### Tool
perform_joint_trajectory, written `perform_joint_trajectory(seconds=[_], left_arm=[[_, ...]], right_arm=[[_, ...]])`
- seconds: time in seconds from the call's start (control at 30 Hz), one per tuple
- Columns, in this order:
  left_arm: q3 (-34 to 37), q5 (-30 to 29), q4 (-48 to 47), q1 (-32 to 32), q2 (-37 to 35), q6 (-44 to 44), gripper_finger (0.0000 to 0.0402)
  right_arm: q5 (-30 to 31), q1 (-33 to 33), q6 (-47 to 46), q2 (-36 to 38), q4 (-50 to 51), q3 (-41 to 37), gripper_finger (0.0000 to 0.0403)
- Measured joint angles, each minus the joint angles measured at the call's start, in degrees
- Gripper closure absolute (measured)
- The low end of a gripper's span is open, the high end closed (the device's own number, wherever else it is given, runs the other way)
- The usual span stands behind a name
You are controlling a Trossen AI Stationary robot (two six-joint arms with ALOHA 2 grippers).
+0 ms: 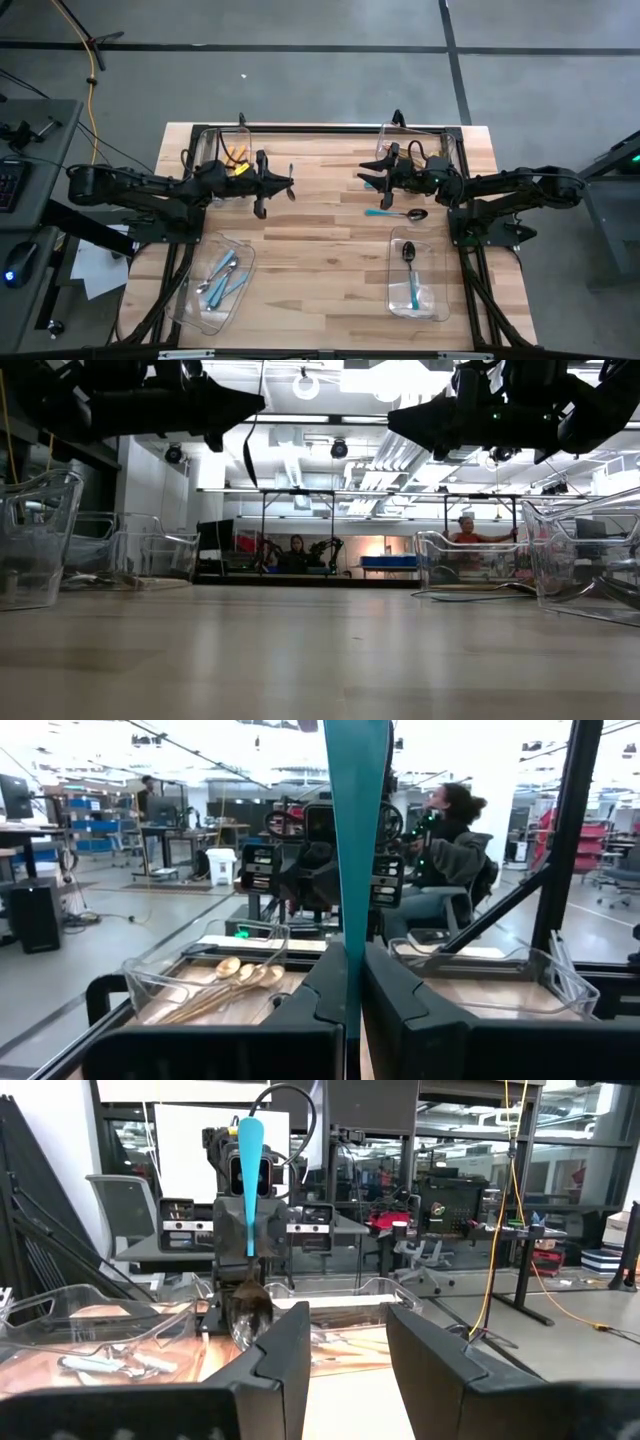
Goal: Sort silverware by color (type)
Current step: Put the blue spoon into the bottom right transparent bin
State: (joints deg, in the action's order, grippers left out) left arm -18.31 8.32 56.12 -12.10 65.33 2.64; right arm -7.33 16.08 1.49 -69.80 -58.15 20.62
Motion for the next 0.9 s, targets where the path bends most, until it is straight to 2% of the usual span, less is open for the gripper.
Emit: perform_joint_trajectory(seconds=[0.47,0.67,0.9], left_arm=[[0.0,-0.04,0.39,-0.43,0.0,-1.41,0.0401],[-0.02,-0.04,0.37,-0.68,0.01,-1.41,0.0401],[-0.02,-0.07,0.33,-0.68,-0.01,-2.28,0.0401]], right_arm=[[0.1,0.02,0.06,0.0,0.02,0.0,0.0284],[6.83,0.04,5.47,0.0,0.0,0.0,0.0284],[8.82,0.04,1.44,0.0,-0.09,0.0,0.0284]])
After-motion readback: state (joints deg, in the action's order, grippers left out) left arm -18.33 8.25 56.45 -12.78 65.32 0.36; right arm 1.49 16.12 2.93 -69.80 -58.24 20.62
